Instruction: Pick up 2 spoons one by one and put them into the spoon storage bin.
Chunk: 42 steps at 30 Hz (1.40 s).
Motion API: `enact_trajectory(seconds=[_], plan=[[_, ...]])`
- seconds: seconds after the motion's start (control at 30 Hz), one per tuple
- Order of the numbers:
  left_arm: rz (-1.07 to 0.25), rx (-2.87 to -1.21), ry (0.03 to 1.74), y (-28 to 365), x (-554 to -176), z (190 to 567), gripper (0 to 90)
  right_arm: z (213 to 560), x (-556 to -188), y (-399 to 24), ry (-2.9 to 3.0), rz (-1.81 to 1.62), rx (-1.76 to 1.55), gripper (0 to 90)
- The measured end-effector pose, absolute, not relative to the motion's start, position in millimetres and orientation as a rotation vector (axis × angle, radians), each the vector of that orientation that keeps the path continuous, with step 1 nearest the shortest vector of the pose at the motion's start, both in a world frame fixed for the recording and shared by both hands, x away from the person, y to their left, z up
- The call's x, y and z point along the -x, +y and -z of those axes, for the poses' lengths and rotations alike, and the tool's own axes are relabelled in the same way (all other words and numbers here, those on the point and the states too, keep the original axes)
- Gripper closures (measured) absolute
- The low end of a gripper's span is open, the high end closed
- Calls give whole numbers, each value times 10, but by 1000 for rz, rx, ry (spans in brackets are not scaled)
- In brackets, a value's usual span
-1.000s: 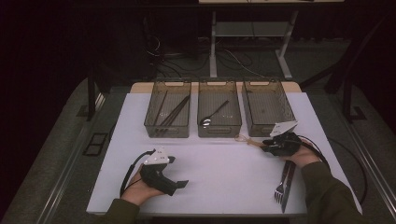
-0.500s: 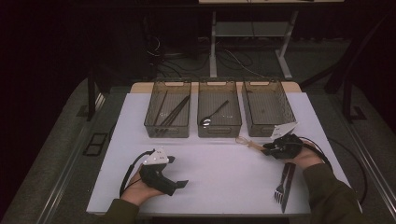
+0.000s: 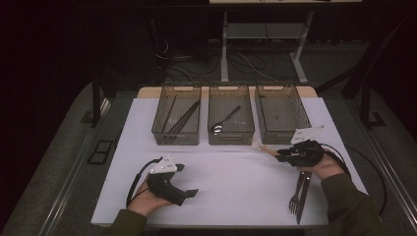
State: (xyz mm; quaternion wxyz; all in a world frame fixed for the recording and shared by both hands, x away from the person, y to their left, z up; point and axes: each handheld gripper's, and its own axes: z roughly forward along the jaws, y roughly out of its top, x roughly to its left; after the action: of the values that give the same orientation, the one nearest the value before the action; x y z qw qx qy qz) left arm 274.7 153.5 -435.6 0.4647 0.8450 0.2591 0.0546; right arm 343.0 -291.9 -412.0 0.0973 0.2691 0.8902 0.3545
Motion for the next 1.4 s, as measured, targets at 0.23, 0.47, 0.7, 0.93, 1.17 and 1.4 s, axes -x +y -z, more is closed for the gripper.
enact_trajectory(seconds=[0.23,0.47,0.7,0.93,1.17,1.4], plan=[[-129,-2075,624,1548,-2794,4381,0,4019,-3413,-2893,2609,-1147,-824,737],[-155,-2095,622,1574,-2799,4376,0,3892,-3414,-2850,2561,-1217,-880,737],[-157,-2102,621,1565,-2789,4379,0,3794,-3429,-2753,2522,-1210,-931,737],[-154,-2094,621,1562,-2785,4377,0,3741,-3455,-2674,2483,-1214,-977,736],[-149,-2091,623,1558,-2774,4374,0,3715,-3521,-2611,2453,-1208,-1015,736],[-145,-2089,625,1553,-2773,4376,0,3671,-3595,-2568,2421,-1214,-1051,736]])
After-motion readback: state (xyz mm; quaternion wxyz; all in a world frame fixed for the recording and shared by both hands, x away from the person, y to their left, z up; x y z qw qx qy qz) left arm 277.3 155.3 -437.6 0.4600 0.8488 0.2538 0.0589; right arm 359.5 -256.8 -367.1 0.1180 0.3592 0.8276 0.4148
